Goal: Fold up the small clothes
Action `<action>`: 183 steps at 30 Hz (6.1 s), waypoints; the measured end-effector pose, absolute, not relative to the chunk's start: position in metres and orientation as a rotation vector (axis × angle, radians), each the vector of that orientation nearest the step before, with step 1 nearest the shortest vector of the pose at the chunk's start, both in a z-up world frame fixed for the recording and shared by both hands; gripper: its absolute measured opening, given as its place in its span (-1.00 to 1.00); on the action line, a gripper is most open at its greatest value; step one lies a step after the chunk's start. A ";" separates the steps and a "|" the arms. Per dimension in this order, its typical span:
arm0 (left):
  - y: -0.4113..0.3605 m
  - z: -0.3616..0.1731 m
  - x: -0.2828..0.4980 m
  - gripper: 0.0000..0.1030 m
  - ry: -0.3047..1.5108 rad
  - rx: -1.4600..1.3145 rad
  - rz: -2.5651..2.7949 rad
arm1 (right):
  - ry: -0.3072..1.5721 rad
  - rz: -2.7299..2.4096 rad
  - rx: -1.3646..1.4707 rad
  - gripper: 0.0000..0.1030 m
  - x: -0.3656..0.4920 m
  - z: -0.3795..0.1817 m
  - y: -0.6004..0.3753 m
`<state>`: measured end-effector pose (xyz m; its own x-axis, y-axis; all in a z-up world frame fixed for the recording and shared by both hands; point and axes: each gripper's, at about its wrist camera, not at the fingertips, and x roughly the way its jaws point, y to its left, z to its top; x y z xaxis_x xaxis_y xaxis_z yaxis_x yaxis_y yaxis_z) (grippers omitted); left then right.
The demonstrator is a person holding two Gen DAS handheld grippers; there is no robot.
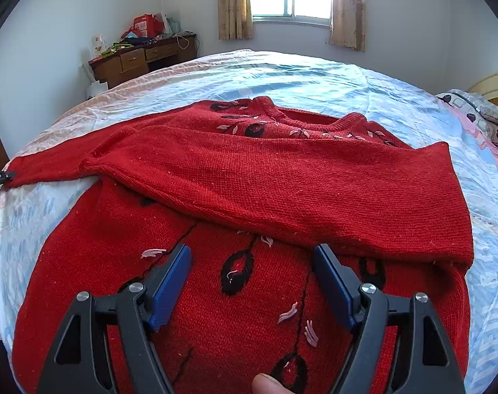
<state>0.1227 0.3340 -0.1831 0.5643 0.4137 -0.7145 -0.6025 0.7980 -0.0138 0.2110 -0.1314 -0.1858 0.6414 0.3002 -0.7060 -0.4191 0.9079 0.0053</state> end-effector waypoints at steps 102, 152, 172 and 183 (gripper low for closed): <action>0.018 -0.156 0.222 0.65 0.662 0.174 0.263 | 0.625 0.082 0.232 0.39 0.173 -0.135 -0.326; 0.071 -0.182 0.231 1.00 0.748 -0.122 0.140 | 0.816 -0.029 -0.060 -0.82 0.235 -0.167 -0.265; 0.075 -0.186 0.237 1.00 0.787 -0.123 0.185 | 0.854 0.109 0.037 -0.29 0.276 -0.171 -0.261; 0.072 -0.187 0.238 1.00 0.799 -0.112 0.174 | 0.805 0.154 0.016 -0.18 0.269 -0.176 -0.270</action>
